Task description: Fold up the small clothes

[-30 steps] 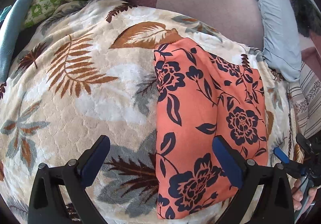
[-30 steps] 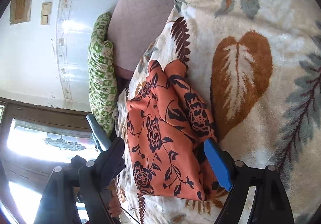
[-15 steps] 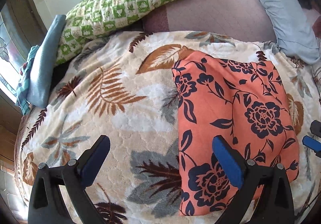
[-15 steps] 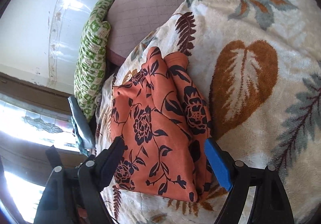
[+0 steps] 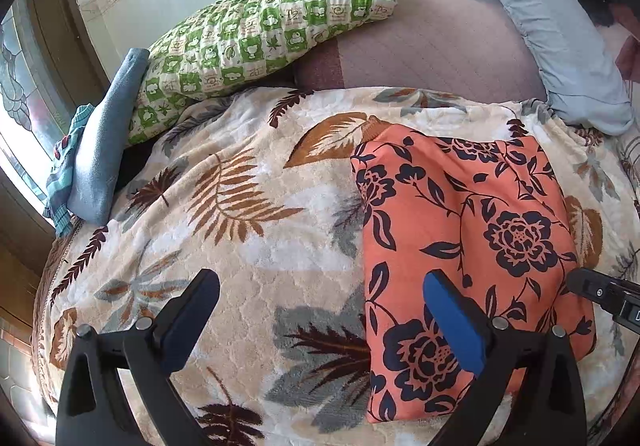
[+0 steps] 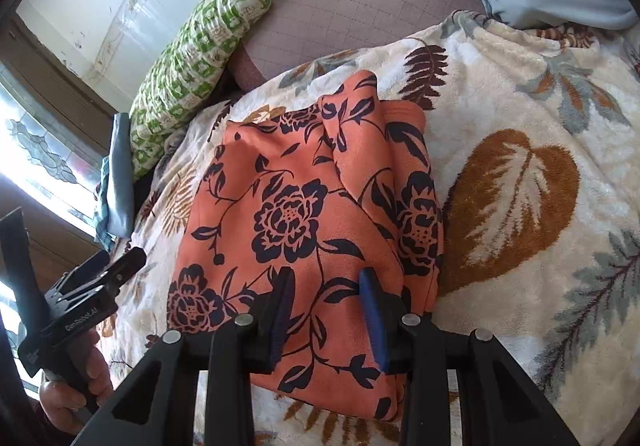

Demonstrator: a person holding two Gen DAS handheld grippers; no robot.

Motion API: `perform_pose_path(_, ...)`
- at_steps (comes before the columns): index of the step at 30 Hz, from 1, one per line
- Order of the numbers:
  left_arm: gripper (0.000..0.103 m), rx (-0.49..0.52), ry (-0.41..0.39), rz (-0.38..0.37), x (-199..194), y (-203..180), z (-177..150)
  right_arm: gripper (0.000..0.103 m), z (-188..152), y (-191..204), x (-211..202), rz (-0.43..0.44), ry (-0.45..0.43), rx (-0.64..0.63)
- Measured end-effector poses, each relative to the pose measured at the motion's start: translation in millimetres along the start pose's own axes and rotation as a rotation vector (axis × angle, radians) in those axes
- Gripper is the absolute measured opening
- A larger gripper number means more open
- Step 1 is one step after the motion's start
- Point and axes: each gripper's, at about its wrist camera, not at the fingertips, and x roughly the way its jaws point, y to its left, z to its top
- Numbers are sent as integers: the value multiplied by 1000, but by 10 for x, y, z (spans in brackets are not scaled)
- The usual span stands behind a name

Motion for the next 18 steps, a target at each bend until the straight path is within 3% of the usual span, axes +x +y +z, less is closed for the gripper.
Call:
perform_pose_path(8, 102, 36, 69, -4, 355, -182, -190, 36, -41, -105, 266, -28, 76, 22)
perform_pose_path(18, 103, 65, 33, 19, 272, -254, -180, 37, -46, -142, 295, -18, 92, 42)
